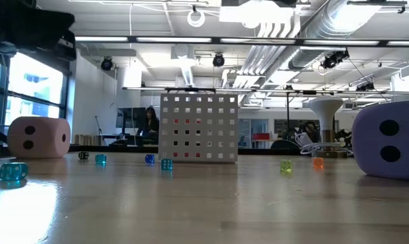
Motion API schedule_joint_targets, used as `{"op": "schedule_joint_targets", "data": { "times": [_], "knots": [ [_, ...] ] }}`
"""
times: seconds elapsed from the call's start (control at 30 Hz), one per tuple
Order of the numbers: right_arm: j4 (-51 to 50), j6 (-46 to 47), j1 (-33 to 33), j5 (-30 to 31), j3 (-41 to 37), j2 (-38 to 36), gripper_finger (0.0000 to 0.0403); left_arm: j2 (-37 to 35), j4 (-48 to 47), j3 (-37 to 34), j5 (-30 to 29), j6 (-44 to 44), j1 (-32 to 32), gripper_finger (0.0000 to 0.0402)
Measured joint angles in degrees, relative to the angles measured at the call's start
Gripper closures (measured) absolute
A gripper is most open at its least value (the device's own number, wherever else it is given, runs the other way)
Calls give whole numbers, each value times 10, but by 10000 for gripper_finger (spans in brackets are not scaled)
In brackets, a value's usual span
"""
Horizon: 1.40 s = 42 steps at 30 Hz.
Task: Pick & Place Dice
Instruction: Put the small light blue die into the bin
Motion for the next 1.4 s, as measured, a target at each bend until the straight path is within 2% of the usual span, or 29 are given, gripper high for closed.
{"op": "schedule_joint_targets", "data": {
  "times": [0.1,0.3,0.47,0.7,0.87,1.07,1.4],
  "knots": [
    [1,0,7,0,0,0,31,56,31,1,8,15,-38,399],
    [3,0,11,0,0,0,31,203,133,33,-46,23,-92,399],
    [3,2,10,1,0,0,31,337,95,100,-107,-23,-107,400],
    [3,1,10,0,0,0,31,469,90,113,-229,-93,-107,399],
    [1,0,10,0,0,0,31,505,92,113,-313,-94,-107,397],
    [-2,0,10,0,0,0,31,507,93,114,-325,-89,-121,370],
    [-2,0,10,0,0,0,31,507,91,114,-340,-95,-146,283]
  ]
}}
